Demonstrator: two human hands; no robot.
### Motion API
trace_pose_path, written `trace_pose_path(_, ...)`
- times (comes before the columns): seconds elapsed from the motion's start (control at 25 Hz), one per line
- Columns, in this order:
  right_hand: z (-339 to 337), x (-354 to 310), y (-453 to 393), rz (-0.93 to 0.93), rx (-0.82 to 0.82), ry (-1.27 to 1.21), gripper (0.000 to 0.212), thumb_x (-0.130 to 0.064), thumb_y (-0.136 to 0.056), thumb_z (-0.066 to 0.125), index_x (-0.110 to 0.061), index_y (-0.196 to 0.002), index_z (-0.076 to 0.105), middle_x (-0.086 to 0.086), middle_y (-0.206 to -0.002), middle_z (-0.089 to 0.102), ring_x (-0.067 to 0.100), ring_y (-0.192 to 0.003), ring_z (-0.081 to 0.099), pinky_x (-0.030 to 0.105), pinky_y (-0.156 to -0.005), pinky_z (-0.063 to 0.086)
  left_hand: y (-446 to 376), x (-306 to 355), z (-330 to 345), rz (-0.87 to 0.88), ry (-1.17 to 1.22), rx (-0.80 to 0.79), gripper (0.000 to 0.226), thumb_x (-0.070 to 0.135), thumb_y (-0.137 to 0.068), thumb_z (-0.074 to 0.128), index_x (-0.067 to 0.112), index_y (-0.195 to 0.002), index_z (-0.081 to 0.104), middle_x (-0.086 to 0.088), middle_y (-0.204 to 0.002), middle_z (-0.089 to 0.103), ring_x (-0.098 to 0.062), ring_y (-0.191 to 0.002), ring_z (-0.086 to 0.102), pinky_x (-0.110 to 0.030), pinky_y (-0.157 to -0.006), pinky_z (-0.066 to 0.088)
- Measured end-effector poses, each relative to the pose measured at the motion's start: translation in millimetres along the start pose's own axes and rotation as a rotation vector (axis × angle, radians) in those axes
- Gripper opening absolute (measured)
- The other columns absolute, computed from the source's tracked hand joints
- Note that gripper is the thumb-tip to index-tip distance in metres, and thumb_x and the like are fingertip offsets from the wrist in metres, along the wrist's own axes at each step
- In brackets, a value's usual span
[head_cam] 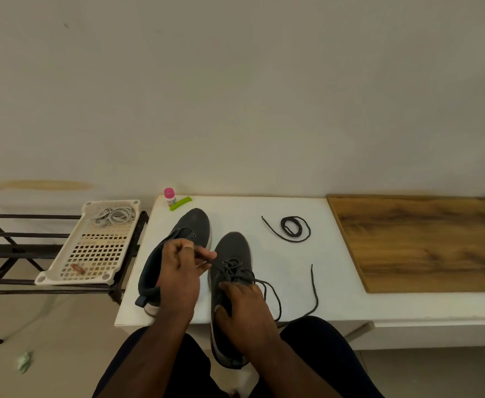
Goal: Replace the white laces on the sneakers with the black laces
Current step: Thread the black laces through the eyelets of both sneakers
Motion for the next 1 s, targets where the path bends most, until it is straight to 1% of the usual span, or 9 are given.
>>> trace_pose_path(0.08, 0, -1, 1, -0.006, -0.002, 0.011, 0.047, -0.037, -0.092, 0.048, -0.026, -0.138, 0.051, -0.005, -0.134, 0.058, 0.019, -0.126, 0.044, 0.033, -0.108, 0.039, -1, -2, -8, -0.018, -0.02, 0.052, 0.014, 0.025, -0.104, 0.047, 0.013, -0.102, 0.054, -0.005, -0.08, 0.068, -0.023, -0.082, 0.07, -0.036, -0.077, 0.057)
trace_pose_path(0.16, 0, -3, 2, -0.015, 0.001, 0.033, 0.044, -0.036, -0.092, 0.047, -0.025, -0.134, 0.053, -0.003, -0.13, 0.06, 0.021, -0.122, 0.046, 0.035, -0.106, 0.04, -2, -21, -4, -0.112, -0.166, -0.048, 0.022, 0.031, -0.099, 0.056, 0.016, -0.115, 0.054, -0.005, -0.098, 0.068, -0.014, -0.087, 0.066, -0.037, -0.083, 0.056)
trace_pose_path(0.28, 2, -7, 0, -0.034, 0.025, 0.021, 0.031, -0.037, -0.09, 0.042, -0.03, -0.117, 0.056, -0.006, -0.115, 0.063, 0.017, -0.11, 0.051, 0.036, -0.099, 0.044, 6, -45, 10, -0.235, -0.3, -0.224, 0.051, 0.024, -0.094, 0.066, 0.023, -0.14, 0.045, 0.003, -0.115, 0.064, -0.005, -0.099, 0.06, -0.038, -0.089, 0.056)
trace_pose_path(0.52, 6, -1, -1, -0.057, 0.061, 0.007, 0.028, -0.038, -0.093, 0.042, -0.029, -0.115, 0.057, -0.007, -0.113, 0.064, 0.016, -0.108, 0.051, 0.032, -0.098, 0.043, 7, -54, 18, -0.23, -0.372, -0.369, 0.021, 0.027, -0.09, 0.07, 0.037, -0.109, 0.067, 0.005, -0.107, 0.071, -0.011, -0.104, 0.067, -0.031, -0.092, 0.056)
trace_pose_path(0.6, 4, -2, -1, -0.061, 0.063, -0.004, 0.026, -0.036, -0.093, 0.045, -0.028, -0.115, 0.057, -0.006, -0.113, 0.064, 0.017, -0.107, 0.051, 0.031, -0.097, 0.043, 5, -55, 20, -0.184, -0.425, -0.408, 0.015, 0.023, -0.095, 0.065, 0.037, -0.101, 0.07, 0.008, -0.104, 0.071, -0.007, -0.1, 0.066, -0.02, -0.084, 0.054)
trace_pose_path(0.68, 4, -3, -2, -0.065, 0.052, 0.004, 0.024, -0.037, -0.093, 0.044, -0.03, -0.112, 0.056, -0.006, -0.111, 0.064, 0.017, -0.105, 0.051, 0.033, -0.096, 0.044, 3, -52, 22, -0.128, -0.486, -0.376, 0.015, 0.019, -0.097, 0.06, 0.027, -0.091, 0.07, 0.007, -0.092, 0.071, -0.009, -0.09, 0.066, -0.014, -0.074, 0.051)
trace_pose_path(0.8, 2, -1, -1, -0.054, 0.026, 0.021, 0.028, -0.037, -0.093, 0.044, -0.029, -0.117, 0.056, -0.004, -0.115, 0.063, 0.019, -0.109, 0.049, 0.034, -0.096, 0.043, -3, -36, 17, -0.111, -0.35, -0.203, 0.018, 0.019, -0.103, 0.047, 0.014, -0.094, 0.062, 0.0, -0.09, 0.071, -0.015, -0.087, 0.068, -0.028, -0.076, 0.055)
trace_pose_path(0.88, 1, 0, -1, -0.051, 0.028, 0.028, 0.033, -0.037, -0.094, 0.045, -0.027, -0.123, 0.056, -0.003, -0.119, 0.062, 0.02, -0.112, 0.048, 0.033, -0.097, 0.043, -11, -34, 8, -0.091, -0.301, -0.163, 0.018, 0.011, -0.104, 0.043, 0.014, -0.099, 0.06, 0.0, -0.095, 0.069, -0.015, -0.086, 0.066, -0.028, -0.072, 0.054)
trace_pose_path(1.0, 3, -2, 0, -0.059, 0.046, 0.01, 0.033, -0.038, -0.093, 0.044, -0.029, -0.123, 0.056, -0.005, -0.117, 0.063, 0.018, -0.111, 0.05, 0.032, -0.097, 0.043, -7, -50, 13, -0.079, -0.538, -0.391, 0.038, -0.003, -0.097, 0.048, 0.026, -0.114, 0.065, 0.007, -0.105, 0.066, -0.007, -0.089, 0.062, -0.022, -0.079, 0.05)
Point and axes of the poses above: each hand's wrist, its own y-axis away from the middle knuckle, its own z-axis out of the palm, x = y × z, the point moved 7 cm from there along -y, towards the middle knuckle
